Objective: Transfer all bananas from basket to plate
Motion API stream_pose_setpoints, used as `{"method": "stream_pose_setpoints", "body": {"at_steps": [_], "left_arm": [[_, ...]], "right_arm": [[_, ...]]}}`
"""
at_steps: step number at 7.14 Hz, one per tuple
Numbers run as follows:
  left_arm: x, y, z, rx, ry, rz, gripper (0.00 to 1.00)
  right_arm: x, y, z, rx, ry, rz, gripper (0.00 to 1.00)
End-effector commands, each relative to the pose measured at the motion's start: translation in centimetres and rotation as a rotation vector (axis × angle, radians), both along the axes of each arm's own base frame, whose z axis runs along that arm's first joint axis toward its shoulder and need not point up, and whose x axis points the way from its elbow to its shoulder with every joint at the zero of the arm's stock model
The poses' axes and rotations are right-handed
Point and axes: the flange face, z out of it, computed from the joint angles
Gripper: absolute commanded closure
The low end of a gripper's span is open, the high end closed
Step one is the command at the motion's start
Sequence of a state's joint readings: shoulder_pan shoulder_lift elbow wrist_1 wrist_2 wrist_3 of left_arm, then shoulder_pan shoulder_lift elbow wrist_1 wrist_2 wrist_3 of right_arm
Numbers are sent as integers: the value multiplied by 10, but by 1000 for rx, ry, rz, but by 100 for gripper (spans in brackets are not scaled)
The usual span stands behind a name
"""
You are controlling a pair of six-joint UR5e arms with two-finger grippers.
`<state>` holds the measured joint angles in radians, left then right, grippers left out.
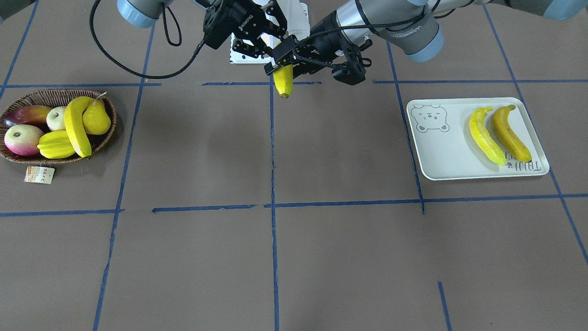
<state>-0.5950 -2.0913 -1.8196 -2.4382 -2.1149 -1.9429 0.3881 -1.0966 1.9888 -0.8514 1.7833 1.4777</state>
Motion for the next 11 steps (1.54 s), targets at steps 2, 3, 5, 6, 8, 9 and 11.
{"method": "stream_pose_setpoints", "body": {"at_steps": [2, 3, 5, 6, 8, 9, 11], "left_arm": [[1, -2, 3, 81, -11, -6, 100], [1, -2, 3, 81, -12, -6, 100], [-1, -3, 3, 83, -12, -9, 100], [-3, -7, 4, 78, -20, -18, 100], [-22, -40, 45, 0, -145, -79, 100], [-41, -60, 76, 29, -254, -113, 100], [-90, -73, 164, 18, -474, -134, 100]], "right_arm": [[4, 3, -2, 2, -6, -4, 6], [5, 4, -2, -13, -10, -5, 0], [11, 6, -3, -14, -17, -5, 0], [15, 6, -3, -12, -20, -3, 0], [29, 9, 5, -17, -10, 5, 0], [43, 8, 19, -24, 8, 18, 0], [64, -8, 60, -54, 81, 60, 0]]}}
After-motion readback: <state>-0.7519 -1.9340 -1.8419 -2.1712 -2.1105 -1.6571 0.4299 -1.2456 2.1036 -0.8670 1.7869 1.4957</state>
